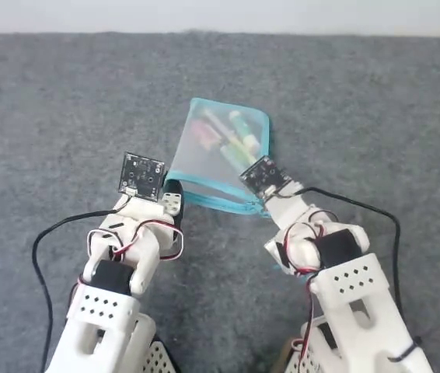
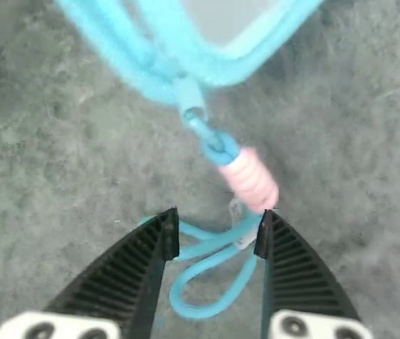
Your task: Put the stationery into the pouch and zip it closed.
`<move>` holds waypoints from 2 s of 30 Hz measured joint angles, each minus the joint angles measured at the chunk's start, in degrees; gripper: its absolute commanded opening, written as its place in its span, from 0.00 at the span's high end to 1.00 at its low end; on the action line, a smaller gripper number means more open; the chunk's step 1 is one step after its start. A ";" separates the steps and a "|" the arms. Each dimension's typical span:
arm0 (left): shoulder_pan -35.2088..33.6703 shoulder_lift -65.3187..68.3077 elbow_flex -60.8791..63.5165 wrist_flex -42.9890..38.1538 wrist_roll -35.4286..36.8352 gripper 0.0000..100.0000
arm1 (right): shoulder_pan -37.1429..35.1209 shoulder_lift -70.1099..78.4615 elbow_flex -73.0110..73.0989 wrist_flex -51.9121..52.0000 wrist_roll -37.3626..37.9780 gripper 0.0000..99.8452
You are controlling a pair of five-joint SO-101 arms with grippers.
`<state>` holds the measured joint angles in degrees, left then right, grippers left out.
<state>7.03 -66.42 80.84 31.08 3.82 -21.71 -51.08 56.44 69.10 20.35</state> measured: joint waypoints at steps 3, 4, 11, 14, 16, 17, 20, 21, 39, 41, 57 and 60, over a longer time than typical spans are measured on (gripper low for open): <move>0.00 0.00 0.00 0.00 0.00 0.98 | 1.32 0.00 0.09 -4.92 0.00 0.83; 0.00 0.00 0.00 0.00 0.00 0.98 | 1.58 0.00 0.53 -6.68 0.35 0.83; 0.00 0.00 0.00 0.00 0.00 0.98 | 2.20 0.62 2.46 -12.84 3.69 0.83; 0.00 0.00 0.00 0.00 0.00 0.98 | 1.93 0.62 2.46 -13.27 3.87 0.83; 0.00 0.00 0.00 0.00 0.00 0.98 | 1.85 0.70 2.46 -13.45 3.96 0.83; 0.00 0.00 0.00 0.00 0.00 0.98 | 1.85 1.05 2.46 -13.45 3.96 0.83; 0.00 0.00 0.00 0.00 0.00 0.98 | 1.85 4.04 2.46 -13.80 4.04 0.83; 0.00 0.00 0.00 0.00 0.00 0.98 | 1.76 5.54 2.46 -14.15 4.13 0.83; 0.00 0.00 0.00 0.00 0.00 0.98 | -1.49 13.63 5.54 -20.57 8.70 0.79; 0.00 0.00 0.00 0.00 0.00 0.98 | -2.55 13.71 6.15 -21.71 9.05 0.79; 0.00 0.00 0.00 0.00 0.00 0.98 | 1.76 13.71 5.89 -20.92 6.42 1.00; 0.00 0.00 0.00 0.00 0.00 0.98 | 2.81 13.54 2.37 -14.33 6.24 0.99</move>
<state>7.03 -66.42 80.84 31.08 3.82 -18.90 -37.54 58.81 54.77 26.59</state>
